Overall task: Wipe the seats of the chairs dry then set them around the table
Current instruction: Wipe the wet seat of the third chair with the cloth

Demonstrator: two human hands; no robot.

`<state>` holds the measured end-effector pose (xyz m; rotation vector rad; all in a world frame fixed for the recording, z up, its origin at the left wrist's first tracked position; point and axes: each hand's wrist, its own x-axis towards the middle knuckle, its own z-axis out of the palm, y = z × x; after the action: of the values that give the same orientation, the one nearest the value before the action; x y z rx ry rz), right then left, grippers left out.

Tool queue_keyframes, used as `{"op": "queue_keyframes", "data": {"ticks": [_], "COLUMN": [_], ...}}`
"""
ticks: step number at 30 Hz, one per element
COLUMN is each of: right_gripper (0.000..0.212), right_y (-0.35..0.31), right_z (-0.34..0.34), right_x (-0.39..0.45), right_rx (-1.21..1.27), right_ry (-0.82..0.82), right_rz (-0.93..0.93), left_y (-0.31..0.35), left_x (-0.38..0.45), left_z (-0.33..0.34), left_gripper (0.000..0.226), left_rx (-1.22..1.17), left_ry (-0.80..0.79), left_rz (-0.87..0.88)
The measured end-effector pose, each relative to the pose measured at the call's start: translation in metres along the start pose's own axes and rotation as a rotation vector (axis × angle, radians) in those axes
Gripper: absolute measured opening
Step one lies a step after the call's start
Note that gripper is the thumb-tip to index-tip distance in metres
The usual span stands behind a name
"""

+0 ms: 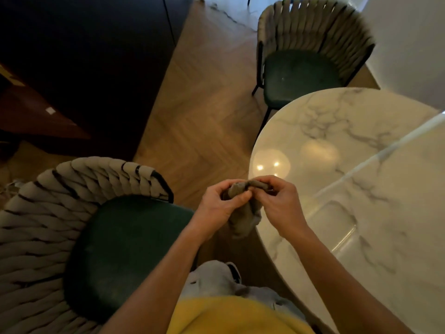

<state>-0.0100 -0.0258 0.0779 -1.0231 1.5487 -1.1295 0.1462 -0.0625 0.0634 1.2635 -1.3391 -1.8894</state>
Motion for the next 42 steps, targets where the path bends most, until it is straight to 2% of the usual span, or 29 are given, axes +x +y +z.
{"op": "queue_keyframes", "data": {"ticks": [6, 13, 20, 23, 27, 31, 36, 39, 42], "right_gripper": [0.008, 0.006, 0.008, 0.007, 0.018, 0.024, 0.019, 0.019, 0.014], "right_y": [-0.023, -0.035, -0.041, -0.045, -0.047, -0.044, -0.046, -0.050, -0.054], "right_z": [-0.039, -0.082, -0.116, -0.124, -0.130, -0.128, -0.117, -0.111, -0.107], "right_x": [0.032, 0.070, 0.115, 0.128, 0.136, 0.143, 0.155, 0.167, 0.188], "right_rx": [-0.041, -0.001, 0.113, 0.125, 0.267, 0.446, 0.351, 0.309, 0.275], "right_ry": [0.144, 0.220, 0.422, 0.518, 0.581, 0.648, 0.764, 0.780, 0.760], "right_rz": [0.037, 0.070, 0.214, 0.246, 0.284, 0.327, 0.388, 0.376, 0.346], "left_y": [0.036, 0.074, 0.104, 0.120, 0.134, 0.142, 0.141, 0.141, 0.144], "left_x": [0.049, 0.122, 0.205, 0.229, 0.250, 0.257, 0.254, 0.256, 0.272], "left_z": [0.012, 0.034, 0.048, 0.055, 0.059, 0.063, 0.058, 0.046, 0.031], "left_gripper": [0.027, 0.026, 0.050, 0.037, 0.028, 0.019, 0.029, 0.041, 0.054], "left_rx": [0.064, 0.023, -0.045, 0.013, -0.004, -0.036, -0.110, -0.148, -0.090], "left_ry": [-0.081, -0.237, -0.435, -0.498, -0.510, -0.435, -0.376, -0.397, -0.449], "left_rz": [-0.031, -0.019, -0.206, -0.286, -0.376, -0.441, -0.440, -0.420, -0.396]}}
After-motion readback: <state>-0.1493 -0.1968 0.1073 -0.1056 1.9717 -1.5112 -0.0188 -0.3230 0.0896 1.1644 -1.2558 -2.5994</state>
